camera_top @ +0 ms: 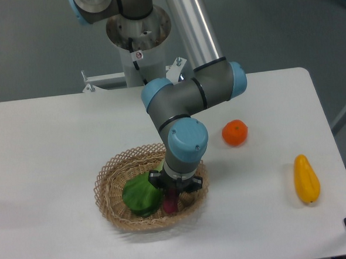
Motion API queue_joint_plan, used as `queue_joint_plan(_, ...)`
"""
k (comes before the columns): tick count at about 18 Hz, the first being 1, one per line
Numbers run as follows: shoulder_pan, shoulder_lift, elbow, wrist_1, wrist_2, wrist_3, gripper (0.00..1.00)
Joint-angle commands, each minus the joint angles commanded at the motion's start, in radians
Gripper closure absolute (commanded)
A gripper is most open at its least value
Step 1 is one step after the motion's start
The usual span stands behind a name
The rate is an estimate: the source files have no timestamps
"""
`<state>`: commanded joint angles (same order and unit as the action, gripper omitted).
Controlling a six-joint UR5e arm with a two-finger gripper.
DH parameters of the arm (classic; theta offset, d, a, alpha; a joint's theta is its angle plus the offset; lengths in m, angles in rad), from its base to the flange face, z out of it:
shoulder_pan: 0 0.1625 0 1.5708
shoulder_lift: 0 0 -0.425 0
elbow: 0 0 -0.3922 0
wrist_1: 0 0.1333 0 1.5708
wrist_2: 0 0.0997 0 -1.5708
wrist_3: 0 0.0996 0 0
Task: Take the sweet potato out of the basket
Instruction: 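Close the gripper on the purple sweet potato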
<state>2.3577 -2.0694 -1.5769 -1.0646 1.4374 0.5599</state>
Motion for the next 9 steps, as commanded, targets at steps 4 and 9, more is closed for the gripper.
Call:
queue_joint_plan(4, 0.012, 0.028, 0.003, 0.000, -0.014, 0.008, 0.68)
queue_joint_plan(9, 0.029, 0.035, 0.031, -0.008, -0.009, 0.009, 0.68)
